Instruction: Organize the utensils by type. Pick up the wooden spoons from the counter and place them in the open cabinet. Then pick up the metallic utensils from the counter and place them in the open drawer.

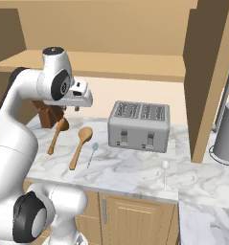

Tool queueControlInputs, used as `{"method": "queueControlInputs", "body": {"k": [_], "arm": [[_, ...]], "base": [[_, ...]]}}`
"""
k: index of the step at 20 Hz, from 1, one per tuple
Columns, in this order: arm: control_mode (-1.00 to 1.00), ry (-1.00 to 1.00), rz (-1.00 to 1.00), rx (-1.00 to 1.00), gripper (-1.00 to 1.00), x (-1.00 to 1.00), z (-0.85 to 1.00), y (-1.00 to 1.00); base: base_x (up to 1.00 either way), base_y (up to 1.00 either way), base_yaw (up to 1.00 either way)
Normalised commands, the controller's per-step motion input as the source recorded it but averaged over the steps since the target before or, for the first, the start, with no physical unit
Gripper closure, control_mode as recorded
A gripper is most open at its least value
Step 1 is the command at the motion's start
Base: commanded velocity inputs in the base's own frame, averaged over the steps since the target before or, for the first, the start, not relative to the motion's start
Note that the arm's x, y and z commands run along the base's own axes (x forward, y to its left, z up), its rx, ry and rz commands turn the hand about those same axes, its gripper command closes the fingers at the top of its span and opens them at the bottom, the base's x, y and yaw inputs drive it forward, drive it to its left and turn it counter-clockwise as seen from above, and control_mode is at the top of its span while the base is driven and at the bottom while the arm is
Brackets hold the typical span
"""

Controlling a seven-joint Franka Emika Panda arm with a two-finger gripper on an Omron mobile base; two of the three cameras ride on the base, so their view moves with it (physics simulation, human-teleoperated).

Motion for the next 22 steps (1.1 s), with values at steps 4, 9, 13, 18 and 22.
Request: {"method": "queueControlInputs", "body": {"k": [4,9,13,18,22], "arm": [[-1.00,0.00,0.00,0.00,-1.00,-0.05,-0.01,0.00],[-1.00,0.03,0.00,0.00,-1.00,-0.19,-0.32,0.08],[-1.00,0.00,0.00,0.02,-1.00,-0.30,-0.50,0.07],[-1.00,-0.02,0.00,0.12,-1.00,-0.17,-0.56,0.03],[-1.00,-0.17,0.00,0.08,-1.00,-0.08,-0.66,0.04]], "base": [[0.00,0.00,0.00],[0.00,0.00,0.00],[0.00,0.00,0.00],[0.00,0.00,0.00],[0.00,0.00,0.00]]}}
